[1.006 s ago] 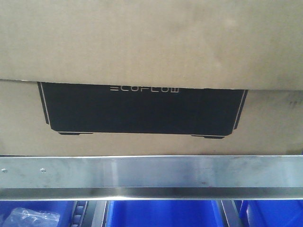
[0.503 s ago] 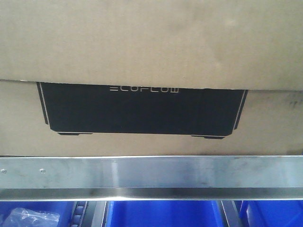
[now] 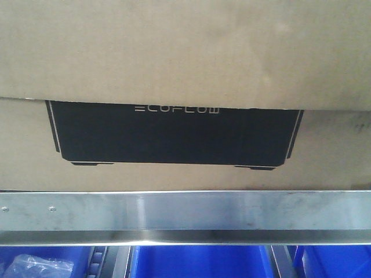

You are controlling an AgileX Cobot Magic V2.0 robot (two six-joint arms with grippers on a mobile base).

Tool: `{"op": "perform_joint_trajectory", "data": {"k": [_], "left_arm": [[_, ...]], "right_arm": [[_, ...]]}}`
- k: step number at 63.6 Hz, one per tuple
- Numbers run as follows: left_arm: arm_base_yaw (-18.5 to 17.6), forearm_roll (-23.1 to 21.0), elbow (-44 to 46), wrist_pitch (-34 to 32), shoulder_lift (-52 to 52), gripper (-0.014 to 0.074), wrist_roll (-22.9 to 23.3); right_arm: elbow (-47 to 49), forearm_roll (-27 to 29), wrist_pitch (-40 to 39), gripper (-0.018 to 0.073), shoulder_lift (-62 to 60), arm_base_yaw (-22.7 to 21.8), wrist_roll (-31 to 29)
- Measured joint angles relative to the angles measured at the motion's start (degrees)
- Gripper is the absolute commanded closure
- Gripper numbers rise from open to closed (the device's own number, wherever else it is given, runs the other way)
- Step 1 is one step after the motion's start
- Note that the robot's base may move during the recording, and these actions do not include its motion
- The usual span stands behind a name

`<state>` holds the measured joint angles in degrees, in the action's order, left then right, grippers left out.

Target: Grab box from left shelf to table start

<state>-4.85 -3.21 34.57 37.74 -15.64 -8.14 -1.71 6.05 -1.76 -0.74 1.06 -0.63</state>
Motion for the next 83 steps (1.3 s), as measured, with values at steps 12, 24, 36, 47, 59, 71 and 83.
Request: {"op": "perform_joint_trajectory", "data": {"k": [12,24,36,47,59,71,83], "left_arm": [[0.0,2.02,7.69,0.52,-7.18,0.0608,1.84],[-1.37,9.54,15.53,4.33,-14.78,0.0608,12.44],[-9.12,16.04,22.31,9.91,-22.8,0.0604,18.23],[-17.4,19.14,29.05,14.67,-29.76,0.0456,19.88],[-19.63,19.14,39.31,21.15,-37.6,0.0213,20.69],[-19.63,18.82,51.05,31.65,-47.78,0.021,20.74],[-19.63,17.66,56.9,34.19,-55.17,0.021,21.09]], "right_arm": [[0.0,0.0,0.0,0.0507,0.0,0.0,0.0],[0.0,0.0,0.0,0.0507,0.0,0.0,0.0],[0.0,0.0,0.0,0.0507,0.0,0.0,0.0],[0.0,0.0,0.0,0.0507,0.0,0.0,0.0],[0.0,0.0,0.0,0.0507,0.0,0.0,0.0],[0.0,0.0,0.0,0.0507,0.0,0.0,0.0],[0.0,0.0,0.0,0.0507,0.0,0.0,0.0]]}}
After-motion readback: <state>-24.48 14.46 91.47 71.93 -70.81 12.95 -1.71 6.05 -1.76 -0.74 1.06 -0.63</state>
